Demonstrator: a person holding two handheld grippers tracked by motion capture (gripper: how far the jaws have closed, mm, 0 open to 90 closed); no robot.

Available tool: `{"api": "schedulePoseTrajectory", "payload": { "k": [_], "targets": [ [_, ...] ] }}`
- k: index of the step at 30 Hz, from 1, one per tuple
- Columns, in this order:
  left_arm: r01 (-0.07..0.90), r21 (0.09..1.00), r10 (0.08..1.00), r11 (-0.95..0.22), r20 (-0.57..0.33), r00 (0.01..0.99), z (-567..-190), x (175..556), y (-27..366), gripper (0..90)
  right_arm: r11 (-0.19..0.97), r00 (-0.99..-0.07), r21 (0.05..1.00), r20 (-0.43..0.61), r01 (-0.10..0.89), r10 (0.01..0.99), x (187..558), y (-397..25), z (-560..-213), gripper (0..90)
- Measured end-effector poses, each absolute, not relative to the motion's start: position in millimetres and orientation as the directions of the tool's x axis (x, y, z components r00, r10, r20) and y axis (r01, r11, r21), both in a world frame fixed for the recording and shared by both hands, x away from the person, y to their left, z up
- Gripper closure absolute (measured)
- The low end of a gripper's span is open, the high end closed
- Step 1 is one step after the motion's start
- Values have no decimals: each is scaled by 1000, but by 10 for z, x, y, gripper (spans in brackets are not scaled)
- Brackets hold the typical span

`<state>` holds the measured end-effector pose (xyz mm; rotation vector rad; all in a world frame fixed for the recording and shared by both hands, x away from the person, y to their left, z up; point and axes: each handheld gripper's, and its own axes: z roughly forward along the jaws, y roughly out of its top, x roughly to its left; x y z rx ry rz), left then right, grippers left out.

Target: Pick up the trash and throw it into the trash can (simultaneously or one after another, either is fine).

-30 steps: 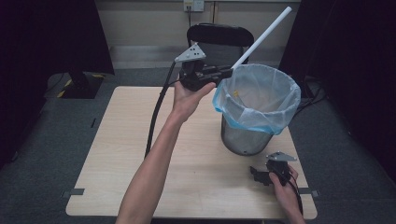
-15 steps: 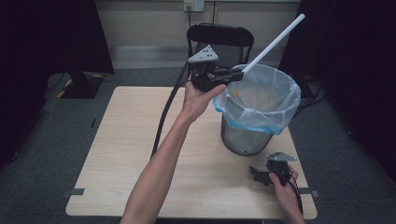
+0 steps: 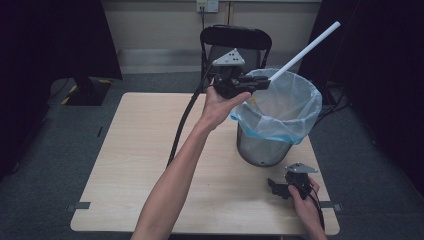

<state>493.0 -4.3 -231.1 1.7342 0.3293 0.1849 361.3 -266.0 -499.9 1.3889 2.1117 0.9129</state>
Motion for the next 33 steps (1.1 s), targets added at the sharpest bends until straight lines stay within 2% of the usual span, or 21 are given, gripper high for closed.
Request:
{"api": "schedulePoseTrajectory", "payload": {
  "k": [7,8,10,11,16,20,24,33],
  "targets": [
    [130,973,323,-189,-63,944,-2320,4968,-105,779,275,-394,734,-12,620,919,3612,-2661,-4999,125],
    [137,971,340,-197,-64,938,-2330,4977,-111,634,275,-394,734,-12,620,919,3612,-2662,-4999,124],
    [143,969,342,-199,-68,937,-2335,4981,-112,531,275,-394,734,-12,620,919,3612,-2662,-4999,124],
    [146,968,347,-203,-68,935,-2338,4985,-110,531,275,-393,734,-12,621,919,3612,-2662,-4999,124],
    [146,966,376,-213,-57,925,-2353,4978,-89,347,276,-395,734,-12,620,919,3612,-2662,-4999,124],
    [136,967,390,-217,-42,920,-2339,4964,-59,307,276,-394,735,-13,620,919,3612,-2662,-5000,124],
    [144,968,428,-206,-44,903,-2331,4955,17,163,276,-395,734,-12,620,918,3612,-2663,-4999,124],
    [136,965,471,-226,-14,882,-2395,4939,318,158,276,-395,734,-13,620,919,3612,-2663,-5000,124]
  ]
}}
